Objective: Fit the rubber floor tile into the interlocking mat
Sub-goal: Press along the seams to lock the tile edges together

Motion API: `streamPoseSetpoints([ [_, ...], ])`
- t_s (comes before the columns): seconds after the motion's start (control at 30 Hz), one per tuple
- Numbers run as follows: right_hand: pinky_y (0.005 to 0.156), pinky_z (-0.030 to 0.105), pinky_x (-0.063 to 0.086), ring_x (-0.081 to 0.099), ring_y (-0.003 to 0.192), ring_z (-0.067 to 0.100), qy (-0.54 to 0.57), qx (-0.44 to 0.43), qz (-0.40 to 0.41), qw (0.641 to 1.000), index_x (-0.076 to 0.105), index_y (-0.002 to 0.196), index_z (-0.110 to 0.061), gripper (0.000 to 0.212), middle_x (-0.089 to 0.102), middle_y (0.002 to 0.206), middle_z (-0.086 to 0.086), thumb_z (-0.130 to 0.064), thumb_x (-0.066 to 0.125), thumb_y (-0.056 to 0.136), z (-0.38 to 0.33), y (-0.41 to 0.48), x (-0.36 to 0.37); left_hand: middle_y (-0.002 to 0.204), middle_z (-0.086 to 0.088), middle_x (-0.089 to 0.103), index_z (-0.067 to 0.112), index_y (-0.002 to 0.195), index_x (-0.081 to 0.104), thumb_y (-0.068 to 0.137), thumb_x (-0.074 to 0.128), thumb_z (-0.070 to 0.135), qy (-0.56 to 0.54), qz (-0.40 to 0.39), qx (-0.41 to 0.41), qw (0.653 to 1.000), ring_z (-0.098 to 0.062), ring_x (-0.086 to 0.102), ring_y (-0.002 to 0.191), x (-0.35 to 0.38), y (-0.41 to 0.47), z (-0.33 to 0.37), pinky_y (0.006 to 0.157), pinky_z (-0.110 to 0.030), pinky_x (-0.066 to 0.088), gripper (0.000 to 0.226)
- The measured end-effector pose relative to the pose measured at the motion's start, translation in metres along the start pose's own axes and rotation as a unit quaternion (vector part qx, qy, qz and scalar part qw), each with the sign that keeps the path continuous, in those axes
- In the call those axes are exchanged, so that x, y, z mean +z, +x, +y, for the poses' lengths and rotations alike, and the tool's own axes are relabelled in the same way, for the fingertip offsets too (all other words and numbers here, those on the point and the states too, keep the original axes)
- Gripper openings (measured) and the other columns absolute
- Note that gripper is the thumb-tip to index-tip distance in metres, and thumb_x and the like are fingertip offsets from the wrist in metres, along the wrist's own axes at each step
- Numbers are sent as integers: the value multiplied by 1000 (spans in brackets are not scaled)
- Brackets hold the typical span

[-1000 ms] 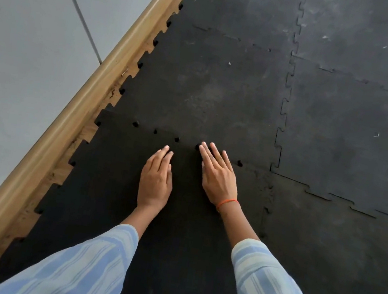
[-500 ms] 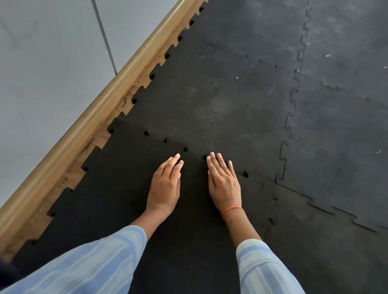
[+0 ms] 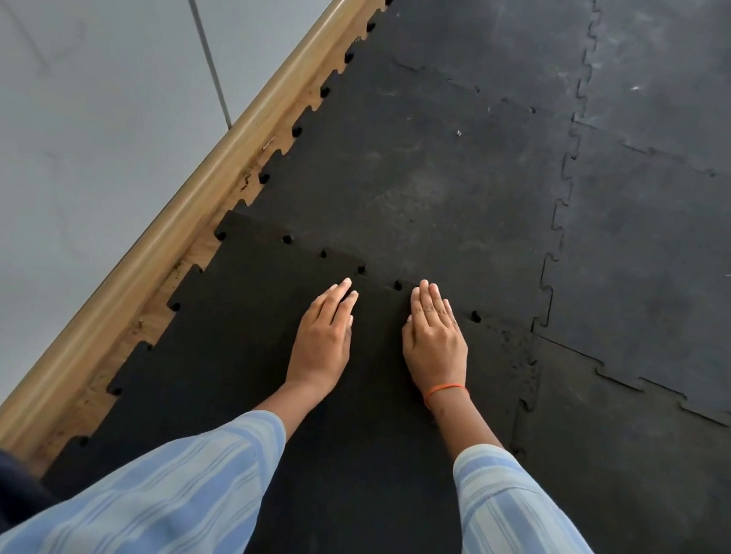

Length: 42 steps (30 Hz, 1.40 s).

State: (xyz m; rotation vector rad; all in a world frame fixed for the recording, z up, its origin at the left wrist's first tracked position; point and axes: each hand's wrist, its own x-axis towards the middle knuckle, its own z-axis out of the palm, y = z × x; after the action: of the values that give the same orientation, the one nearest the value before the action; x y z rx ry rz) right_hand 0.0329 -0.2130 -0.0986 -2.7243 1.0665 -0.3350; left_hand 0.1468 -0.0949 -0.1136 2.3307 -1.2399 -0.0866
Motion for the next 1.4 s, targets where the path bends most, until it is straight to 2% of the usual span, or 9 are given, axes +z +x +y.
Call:
streamPoseSetpoints([
  [0.13, 101, 42, 41, 57, 119, 31, -6, 2, -24, 1000, 60, 120, 6, 39, 60, 127, 20, -7, 54, 83, 2, 4, -6, 142, -13, 46, 4, 132, 52, 94, 52, 6, -5, -2, 1, 1000, -28, 43, 131, -2, 0, -1, 106, -40, 40, 38],
  [0.23, 101, 45, 42, 52, 124, 33, -29, 37, -43, 998, 53, 126, 7, 43, 54, 133, 23, -16, 46, 91, 13, -2, -9, 142, -14, 46, 3, 131, 52, 94, 52, 5, -14, 2, 1, 1000, -29, 43, 131, -2, 0, 0, 106, -40, 40, 37],
  [0.4, 118, 36, 9, 17, 145, 27, -9, 45, -71, 996, 23, 146, 1, 48, 20, 155, 18, -16, 32, 102, 14, -4, -6, 143, -13, 46, 3, 132, 51, 94, 51, 4, -12, 5, -21, 1000, -29, 42, 132, 1, -1, 5, 107, -42, 40, 38],
  [0.5, 121, 37, 7, 10, 147, 23, 9, 27, -72, 997, 20, 147, -1, 49, 14, 157, 14, -17, 31, 102, 18, -3, -6, 144, -13, 45, 4, 132, 50, 93, 52, 4, -5, 4, -22, 1000, -28, 41, 133, 1, -1, 6, 107, -40, 39, 40],
  [0.73, 108, 41, 35, 49, 129, 26, 10, -5, -38, 999, 47, 135, -1, 46, 48, 142, 15, -23, 32, 97, 34, 1, -7, 142, -14, 47, 3, 131, 51, 92, 54, 2, 9, 6, -16, 1000, -29, 43, 131, 2, -1, 6, 107, -41, 39, 40],
  [0.83, 111, 38, 32, 41, 135, 24, 1, -14, -65, 998, 45, 138, -6, 42, 42, 147, 8, -22, 35, 100, 33, 10, -9, 142, -14, 46, 2, 131, 51, 93, 52, 2, 7, 0, -13, 1000, -29, 43, 131, 0, 0, 6, 106, -43, 40, 38],
  [1.0, 97, 30, 41, 53, 124, 22, 126, 114, -58, 984, 59, 128, -20, 34, 54, 138, -5, -24, 50, 96, 42, 35, -33, 142, -13, 46, 3, 131, 52, 94, 52, 4, 13, -2, -5, 1000, -28, 44, 131, 0, 0, 3, 106, -42, 40, 37],
  [1.17, 114, 58, 7, 0, 147, 15, 9, -32, -193, 981, 12, 151, -21, 53, 4, 160, -9, -26, 29, 101, -9, 16, -18, 141, -15, 48, 2, 129, 53, 93, 53, 3, 11, 7, 5, 1000, -28, 44, 131, -1, -1, 3, 107, -41, 39, 37],
  [1.4, 116, 55, -2, -5, 146, 10, -45, -32, -196, 979, 7, 151, -27, 51, 0, 159, -15, -31, 21, 102, -10, 12, -8, 137, -16, 52, -1, 127, 56, 90, 56, -1, -13, 13, 17, 1000, -30, 50, 126, 1, 0, -1, 103, -43, 44, 37],
])
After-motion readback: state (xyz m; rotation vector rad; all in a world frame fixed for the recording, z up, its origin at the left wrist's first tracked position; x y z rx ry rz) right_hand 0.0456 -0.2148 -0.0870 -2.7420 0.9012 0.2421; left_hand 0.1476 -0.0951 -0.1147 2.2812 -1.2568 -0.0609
